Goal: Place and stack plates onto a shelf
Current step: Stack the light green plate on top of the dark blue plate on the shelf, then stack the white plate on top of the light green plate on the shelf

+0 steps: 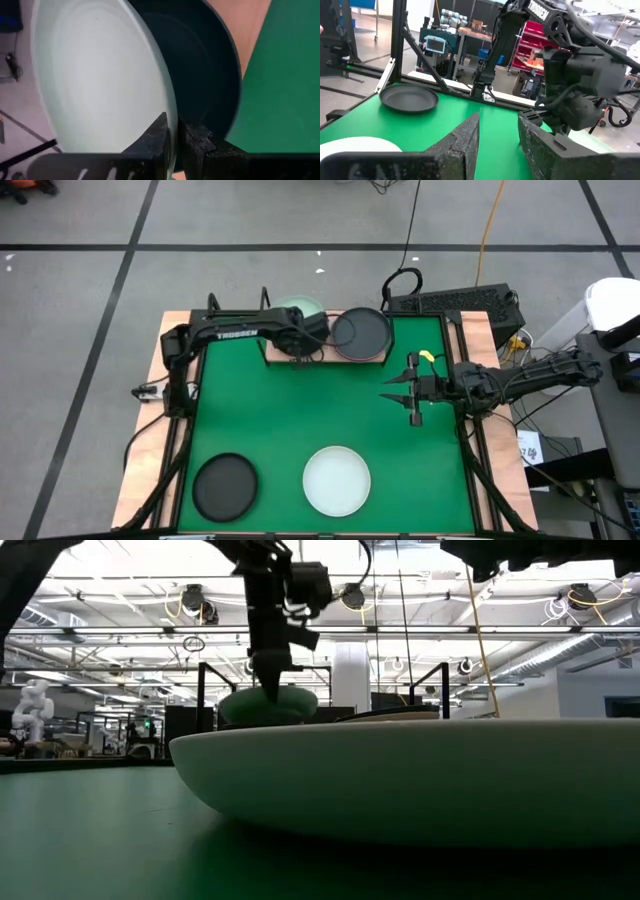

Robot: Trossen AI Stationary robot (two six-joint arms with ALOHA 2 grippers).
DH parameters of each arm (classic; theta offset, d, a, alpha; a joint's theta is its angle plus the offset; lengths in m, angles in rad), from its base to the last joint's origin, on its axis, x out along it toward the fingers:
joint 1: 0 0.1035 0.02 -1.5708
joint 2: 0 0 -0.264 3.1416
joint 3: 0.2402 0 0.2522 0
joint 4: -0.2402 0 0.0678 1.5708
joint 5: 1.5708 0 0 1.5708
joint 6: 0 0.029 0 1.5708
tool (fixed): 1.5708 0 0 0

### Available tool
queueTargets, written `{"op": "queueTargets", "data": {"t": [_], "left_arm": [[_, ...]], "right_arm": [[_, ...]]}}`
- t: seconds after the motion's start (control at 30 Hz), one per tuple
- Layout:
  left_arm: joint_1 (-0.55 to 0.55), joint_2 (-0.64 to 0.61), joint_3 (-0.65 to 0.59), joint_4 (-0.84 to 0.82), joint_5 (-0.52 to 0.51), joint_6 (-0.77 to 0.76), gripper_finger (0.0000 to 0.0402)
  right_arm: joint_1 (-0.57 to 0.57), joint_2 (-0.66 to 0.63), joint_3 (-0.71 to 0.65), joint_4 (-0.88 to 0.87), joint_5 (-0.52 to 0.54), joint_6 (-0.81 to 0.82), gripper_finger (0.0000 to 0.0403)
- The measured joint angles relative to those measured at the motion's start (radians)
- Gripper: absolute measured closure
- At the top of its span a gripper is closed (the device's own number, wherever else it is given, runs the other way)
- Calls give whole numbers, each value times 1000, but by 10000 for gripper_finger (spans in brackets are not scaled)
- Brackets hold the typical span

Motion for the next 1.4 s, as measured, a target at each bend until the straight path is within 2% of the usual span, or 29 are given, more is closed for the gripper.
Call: {"op": "queueTargets", "data": {"t": [0.17, 0.33, 0.43, 0.53, 0.67, 0.8, 0.97, 1.1, 1.27, 1.4], "left_arm": [[-13, 22, -1, 1, 63, 53, 347], [-42, 20, 0, 7, 68, 55, 275], [-56, 14, 10, 3, 66, 43, 227], [-77, 14, 44, -19, 64, -17, 198], [-117, -12, 109, -100, 88, -105, 190], [-190, -116, 119, -101, 86, -172, 199], [-321, -325, 50, -47, -67, -235, 216], [-426, -552, -166, 215, -192, -289, 227], [-515, -786, -528, 726, -199, -287, 229], [-545, -880, -772, 1173, -184, -265, 229]], "right_arm": [[0, 0, 0, -13, 1, 0, 284], [0, 0, 0, -25, 9, 0, 284], [1, 0, 0, -42, 54, 9, 284], [0, -1, -13, -43, 81, 11, 284], [0, -1, -24, -42, 80, 12, 284], [0, -1, -25, -42, 80, 53, 284], [5, -1, -25, -83, 74, 69, 284], [41, 0, -25, -139, 72, 8, 284], [112, 50, -25, -140, 72, -86, 284], [144, 149, -25, -110, 73, -90, 284]]}}
